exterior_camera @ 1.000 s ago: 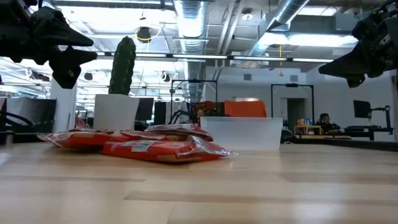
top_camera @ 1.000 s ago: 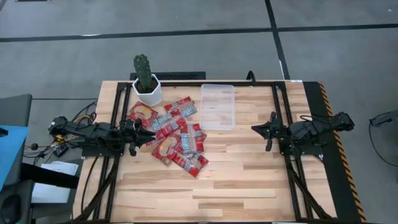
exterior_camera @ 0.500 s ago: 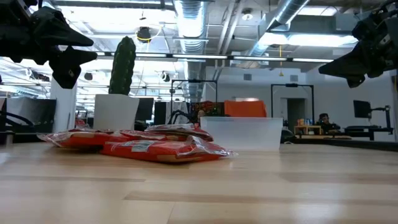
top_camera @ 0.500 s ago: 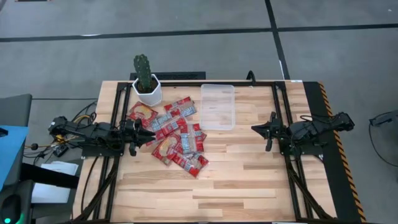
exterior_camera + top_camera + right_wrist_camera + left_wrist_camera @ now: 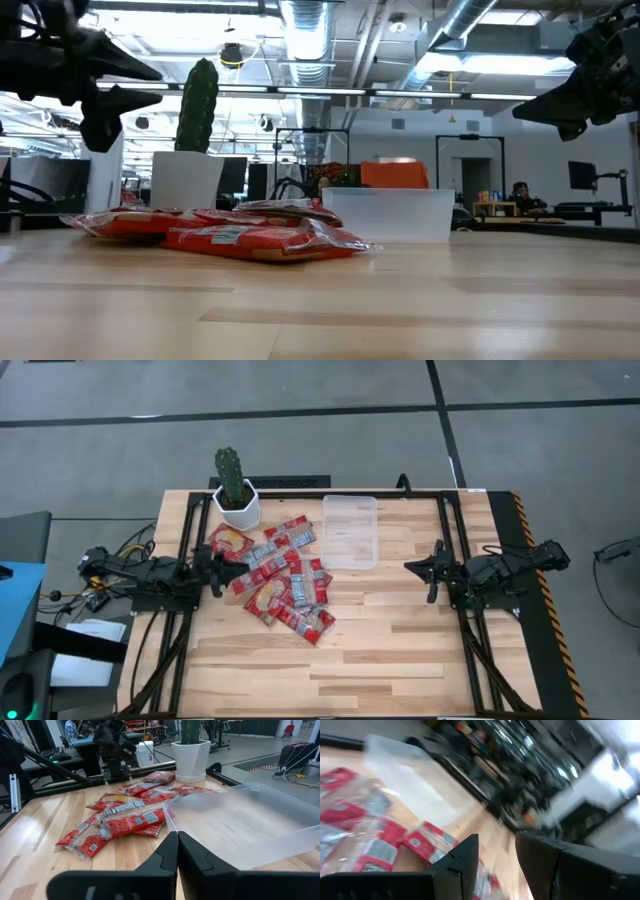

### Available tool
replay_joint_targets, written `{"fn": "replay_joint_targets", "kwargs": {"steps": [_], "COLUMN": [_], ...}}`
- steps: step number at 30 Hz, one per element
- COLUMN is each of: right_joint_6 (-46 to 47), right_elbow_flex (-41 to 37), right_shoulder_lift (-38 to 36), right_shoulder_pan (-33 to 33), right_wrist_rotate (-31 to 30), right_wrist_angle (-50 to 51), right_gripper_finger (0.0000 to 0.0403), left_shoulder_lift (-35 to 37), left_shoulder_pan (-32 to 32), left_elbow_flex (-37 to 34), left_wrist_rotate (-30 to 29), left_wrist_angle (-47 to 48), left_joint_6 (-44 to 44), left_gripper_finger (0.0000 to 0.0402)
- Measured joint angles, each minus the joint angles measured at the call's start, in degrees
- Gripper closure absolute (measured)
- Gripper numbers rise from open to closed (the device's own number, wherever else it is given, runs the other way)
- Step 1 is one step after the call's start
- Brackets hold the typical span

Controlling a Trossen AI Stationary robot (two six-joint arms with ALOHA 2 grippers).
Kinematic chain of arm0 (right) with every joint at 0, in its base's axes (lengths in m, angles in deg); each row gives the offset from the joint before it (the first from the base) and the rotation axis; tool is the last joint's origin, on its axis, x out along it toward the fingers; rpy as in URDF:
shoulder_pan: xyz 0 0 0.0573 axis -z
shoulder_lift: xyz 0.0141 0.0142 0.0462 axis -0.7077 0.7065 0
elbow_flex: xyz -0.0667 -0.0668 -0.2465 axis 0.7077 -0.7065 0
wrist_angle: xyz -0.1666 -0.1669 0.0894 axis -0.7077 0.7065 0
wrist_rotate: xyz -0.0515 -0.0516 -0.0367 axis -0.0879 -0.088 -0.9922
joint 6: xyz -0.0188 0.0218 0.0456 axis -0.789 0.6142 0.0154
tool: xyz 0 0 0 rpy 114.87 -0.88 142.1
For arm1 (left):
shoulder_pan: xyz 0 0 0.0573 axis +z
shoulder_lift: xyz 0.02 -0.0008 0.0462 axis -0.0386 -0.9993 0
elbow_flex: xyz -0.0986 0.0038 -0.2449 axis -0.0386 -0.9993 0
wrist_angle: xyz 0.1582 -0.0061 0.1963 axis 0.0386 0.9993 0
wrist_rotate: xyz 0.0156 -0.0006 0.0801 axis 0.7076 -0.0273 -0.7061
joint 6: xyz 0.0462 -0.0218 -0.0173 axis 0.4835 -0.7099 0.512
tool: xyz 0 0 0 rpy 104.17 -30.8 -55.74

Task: Sort popcorn bags into baskets
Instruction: Put the popcorn bag into the transparent bin

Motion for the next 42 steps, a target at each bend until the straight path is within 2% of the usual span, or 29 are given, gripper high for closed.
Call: {"fn": "replay_joint_targets", "kwargs": {"steps": [5,10,16,17,19,23,24,26,30,32,34,38,42], "right_joint_6": [2.14,21.7,31.7,32.26,31.94,25.78,23.85,21.0,20.61,20.57,20.51,20.87,21.3], "right_elbow_flex": [-0.1,-0.32,-0.28,-0.28,-0.28,-0.2,-0.2,-0.13,-0.13,-0.13,-0.13,-0.09,-0.05], "right_shoulder_lift": [-0.01,-0.01,-0.01,-0.01,-0.01,-0.01,-0.01,-0.01,-0.01,-0.01,-0.01,-0.01,-0.01], "right_shoulder_pan": [-0.01,0.09,1.4,1.75,2.28,2.42,2.42,2.42,2.42,2.42,2.42,2.42,2.42], "right_wrist_rotate": [0.05,-0.06,-0.01,-0.06,0.07,0.07,-0.02,-0.46,-2.82,-3.33,-3.97,-4.77,-4.77], "right_wrist_angle": [-1.21,-5.2,-7.87,-8.5,-10.44,-15.83,-16.97,-17.8,-16.09,-15.03,-14.48,-14.27,-14.29], "right_gripper_finger": [0.0369,0.0367,0.0367,0.0367,0.0367,0.0367,0.0368,0.037,0.0375,0.0377,0.0378,0.0377,0.0378], "left_shoulder_lift": [0.0,0.0,0.02,-0.02,-0.19,-3.13,-4.74,-8.91,-22.69,-30.6,-38.62,-53.36,-64.14], "left_shoulder_pan": [0.0,0.02,0.11,0.29,0.62,1.95,2.24,2.86,4.65,6.52,8.75,12.81,15.01], "left_elbow_flex": [0.0,0.0,0.29,0.82,2.7,9.65,12.35,19.37,33.95,38.9,41.57,40.83,36.89], "left_wrist_rotate": [-8.4,-17.2,-26.57,-26.77,-22.56,-16.23,-15.51,-17.16,-22.06,-23.39,-23.3,-20.92,-24.22], "left_wrist_angle": [-0.05,-0.25,-1.27,-0.49,-1.08,-1.11,-0.06,8.18,37.89,51.66,61.19,68.88,67.61], "left_joint_6": [-5.83,-9.69,-15.28,-14.97,-12.08,-4.82,-2.97,-1.71,-4.48,-7.6,-10.09,-14.25,-21.6], "left_gripper_finger": [0.0281,0.0281,0.0281,0.0281,0.0278,0.0264,0.026,0.0256,0.0257,0.0261,0.0267,0.028,0.029]}}
